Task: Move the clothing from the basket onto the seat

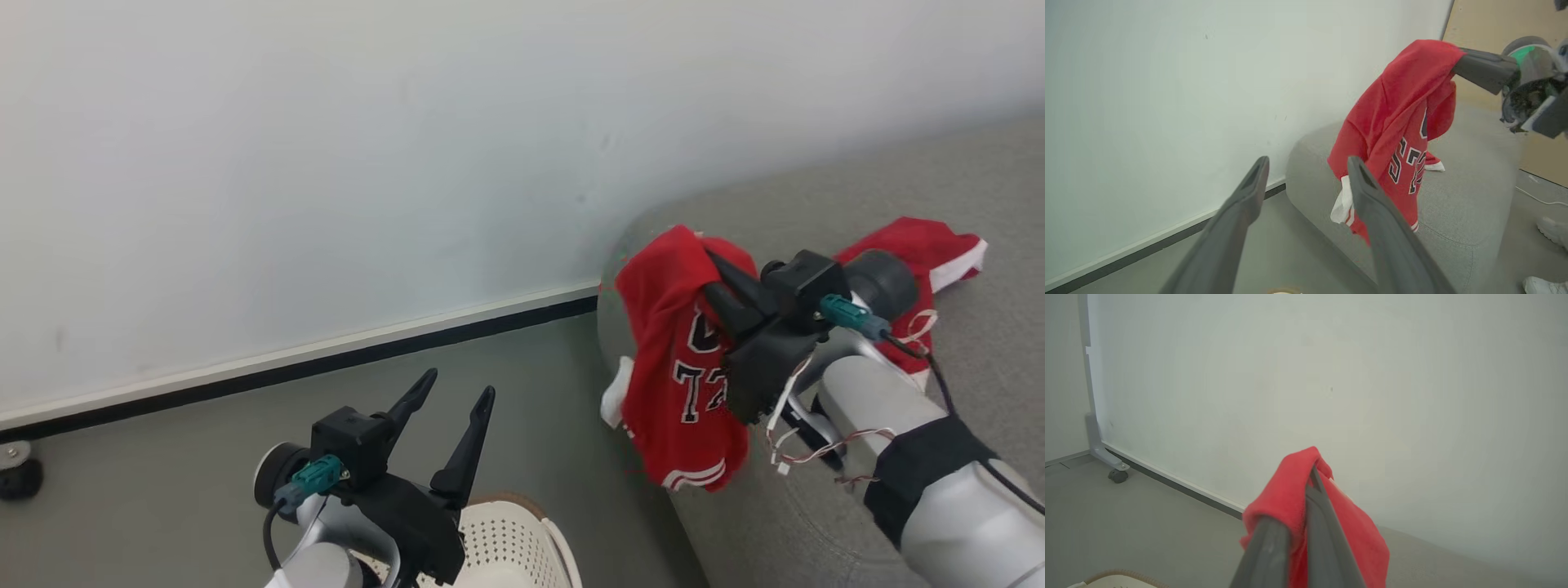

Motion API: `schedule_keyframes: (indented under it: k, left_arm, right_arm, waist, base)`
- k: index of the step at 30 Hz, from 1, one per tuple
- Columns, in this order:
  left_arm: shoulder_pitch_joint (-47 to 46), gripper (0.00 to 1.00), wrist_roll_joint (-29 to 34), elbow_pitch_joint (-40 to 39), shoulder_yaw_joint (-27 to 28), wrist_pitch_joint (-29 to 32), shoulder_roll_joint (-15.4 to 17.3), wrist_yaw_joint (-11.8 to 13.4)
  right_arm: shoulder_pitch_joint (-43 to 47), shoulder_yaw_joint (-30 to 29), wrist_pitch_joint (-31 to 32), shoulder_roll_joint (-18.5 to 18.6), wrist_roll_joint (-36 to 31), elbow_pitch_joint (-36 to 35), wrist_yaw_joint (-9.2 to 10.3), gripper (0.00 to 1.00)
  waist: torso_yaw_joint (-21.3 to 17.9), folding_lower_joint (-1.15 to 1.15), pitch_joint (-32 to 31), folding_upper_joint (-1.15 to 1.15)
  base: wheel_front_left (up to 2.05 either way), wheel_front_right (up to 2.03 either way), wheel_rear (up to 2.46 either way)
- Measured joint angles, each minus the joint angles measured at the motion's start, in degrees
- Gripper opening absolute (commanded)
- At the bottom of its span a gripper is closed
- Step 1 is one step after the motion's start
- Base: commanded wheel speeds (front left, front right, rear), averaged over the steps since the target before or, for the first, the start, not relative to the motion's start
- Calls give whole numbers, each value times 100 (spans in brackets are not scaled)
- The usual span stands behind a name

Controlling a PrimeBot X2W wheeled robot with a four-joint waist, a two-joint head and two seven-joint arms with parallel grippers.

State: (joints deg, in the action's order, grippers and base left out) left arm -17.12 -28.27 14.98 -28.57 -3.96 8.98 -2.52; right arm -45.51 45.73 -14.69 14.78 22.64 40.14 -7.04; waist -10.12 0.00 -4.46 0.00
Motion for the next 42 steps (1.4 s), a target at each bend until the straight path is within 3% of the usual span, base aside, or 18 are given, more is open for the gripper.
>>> schedule_keyframes:
  k: [9, 16, 23, 29, 35, 42]
  left_arm:
    - [119, 100, 1, -67, -243, -75, -232, -3]
    - [179, 100, 9, -222, -313, -130, -275, 23]
    - [183, 100, 137, -405, -538, -63, -346, 52]
    - [-47, 100, 331, -564, -652, 91, -289, 42]
    - [-249, 100, 463, -802, -761, 291, -80, -58]
    - [-550, 100, 620, -1173, -728, 445, 178, -102]
  right_arm:
    - [21, -243, 0, 712, -108, -579, 257, 0]
    - [-2, -312, 0, 875, -142, -953, 325, 0]
    - [-543, -525, 143, 962, -49, -951, 256, 0]
    - [-1653, -886, 361, 1162, -38, -635, 241, 0]
    - [-3047, -1457, 582, 1887, -53, -148, 268, 0]
    - [-3609, -1734, 676, 2171, -56, 140, 452, 0]
  waist:
    - [-695, 0, -4, 0]
    - [-1271, 0, 38, 0]
    - [-1763, 0, 300, 0]
    - [-1831, 0, 716, 0]
    - [-1643, 1, 1281, 1]
    - [-1324, 1, 1834, 1]
  base:
    - [0, 0, 0]
    - [0, 0, 0]
    - [0, 0, 0]
    - [0, 0, 0]
    - [0, 0, 0]
    - [0, 0, 0]
